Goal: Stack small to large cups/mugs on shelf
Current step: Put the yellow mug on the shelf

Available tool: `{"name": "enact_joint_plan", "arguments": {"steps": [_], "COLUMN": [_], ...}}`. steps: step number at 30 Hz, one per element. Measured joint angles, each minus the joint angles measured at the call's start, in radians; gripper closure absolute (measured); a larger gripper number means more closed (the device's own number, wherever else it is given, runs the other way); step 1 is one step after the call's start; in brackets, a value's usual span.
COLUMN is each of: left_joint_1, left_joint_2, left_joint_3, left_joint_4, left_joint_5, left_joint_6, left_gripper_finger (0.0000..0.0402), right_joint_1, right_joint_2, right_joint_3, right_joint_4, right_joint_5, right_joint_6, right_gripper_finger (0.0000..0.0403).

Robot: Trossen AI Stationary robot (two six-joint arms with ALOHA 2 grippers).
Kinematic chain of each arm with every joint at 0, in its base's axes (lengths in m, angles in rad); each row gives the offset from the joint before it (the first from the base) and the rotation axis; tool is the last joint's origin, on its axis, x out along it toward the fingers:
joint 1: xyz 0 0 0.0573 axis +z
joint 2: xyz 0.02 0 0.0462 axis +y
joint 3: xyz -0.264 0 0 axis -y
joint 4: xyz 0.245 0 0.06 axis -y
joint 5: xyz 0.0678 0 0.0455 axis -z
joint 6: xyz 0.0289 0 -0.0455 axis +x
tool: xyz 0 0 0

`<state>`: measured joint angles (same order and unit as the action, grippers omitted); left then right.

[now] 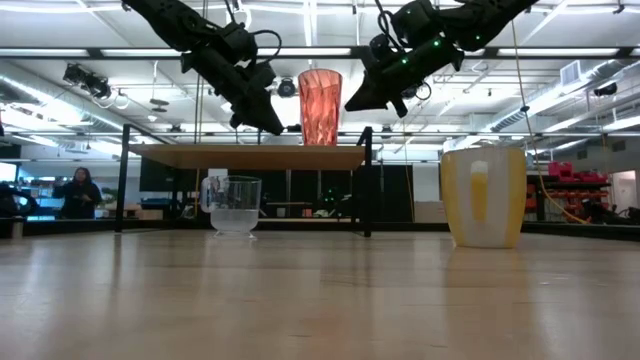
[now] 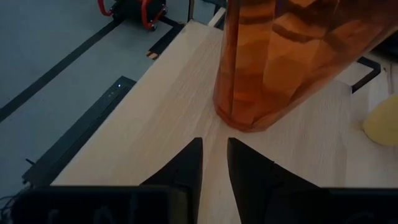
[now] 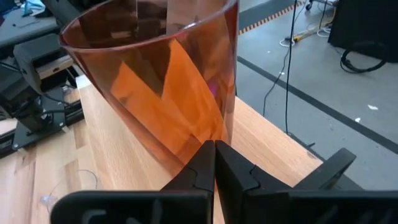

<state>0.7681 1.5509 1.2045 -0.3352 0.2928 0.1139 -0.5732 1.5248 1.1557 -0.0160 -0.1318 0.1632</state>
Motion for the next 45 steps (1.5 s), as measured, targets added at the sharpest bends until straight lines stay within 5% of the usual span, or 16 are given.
{"name": "enact_joint_plan", "arguments": {"steps": [45], "left_joint_1": [-0.009], "left_joint_2": [-0.14], "left_joint_3": [0.001], "left_joint_4": [-0.304], "left_joint_5": [-0.012], "left_joint_6": [-0.024], "left_gripper_finger": [0.0331], "right_joint_1": [0.033], "right_joint_2": [-0.041], "right_joint_3": [0.0], "right_joint_4": [-0.058], "right_joint_5": [0.0], "right_joint_6": [0.021], "right_gripper_finger": [0.0385]}}
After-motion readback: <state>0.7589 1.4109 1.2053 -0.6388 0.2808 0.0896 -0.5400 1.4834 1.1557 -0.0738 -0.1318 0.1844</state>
